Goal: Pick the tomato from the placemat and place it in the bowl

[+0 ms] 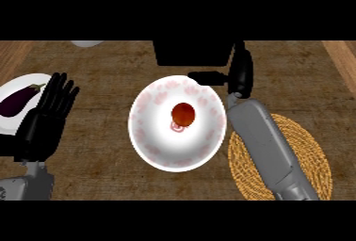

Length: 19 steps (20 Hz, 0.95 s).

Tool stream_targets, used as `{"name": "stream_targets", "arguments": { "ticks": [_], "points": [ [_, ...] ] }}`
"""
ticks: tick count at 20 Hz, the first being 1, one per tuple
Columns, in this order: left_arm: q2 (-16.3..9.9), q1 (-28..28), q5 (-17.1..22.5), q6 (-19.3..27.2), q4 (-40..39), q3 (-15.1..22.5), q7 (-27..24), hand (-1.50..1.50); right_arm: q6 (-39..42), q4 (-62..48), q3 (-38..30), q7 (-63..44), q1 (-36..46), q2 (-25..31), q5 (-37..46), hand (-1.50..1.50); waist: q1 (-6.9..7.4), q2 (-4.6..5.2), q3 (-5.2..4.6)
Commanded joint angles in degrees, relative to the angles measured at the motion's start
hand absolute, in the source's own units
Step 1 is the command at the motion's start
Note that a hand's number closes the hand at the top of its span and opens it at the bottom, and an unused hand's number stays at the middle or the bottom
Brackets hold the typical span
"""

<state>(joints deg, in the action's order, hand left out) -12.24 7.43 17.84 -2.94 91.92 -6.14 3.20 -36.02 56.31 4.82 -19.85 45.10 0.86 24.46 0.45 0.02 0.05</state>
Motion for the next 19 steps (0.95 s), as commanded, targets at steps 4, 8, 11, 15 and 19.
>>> {"name": "stream_targets", "arguments": {
  "ticks": [4,8,11,15,19],
  "points": [
    [-1.5,-2.2,1.1,-2.7,-0.4,-2.4,-1.7,0.00,3.3,19.0,-1.5,-3.5,-13.9,6.3,-2.1,-1.50,-1.21,-0.32,-0.07],
    [1.6,-3.3,-1.2,0.4,1.5,-0.3,-1.7,0.00,9.7,31.6,-2.8,-3.6,-25.0,11.1,-6.9,-1.50,-1.40,-0.36,-0.06],
    [-1.2,0.9,1.0,-0.1,1.6,-2.3,3.1,0.00,13.2,40.0,-5.1,-2.3,-33.6,14.5,-10.8,-1.50,-1.74,-0.32,-0.05],
    [-0.6,-3.0,0.7,-1.3,3.8,-2.0,1.2,0.00,16.4,46.8,-6.9,4.8,-46.8,14.3,-16.2,-1.50,-1.23,-0.25,-0.01],
    [-0.5,2.4,0.4,1.2,1.9,-2.8,4.2,0.00,24.5,44.6,-13.3,8.9,-49.2,18.6,-22.5,-1.50,-0.93,-0.06,-0.02]
  ]
}}
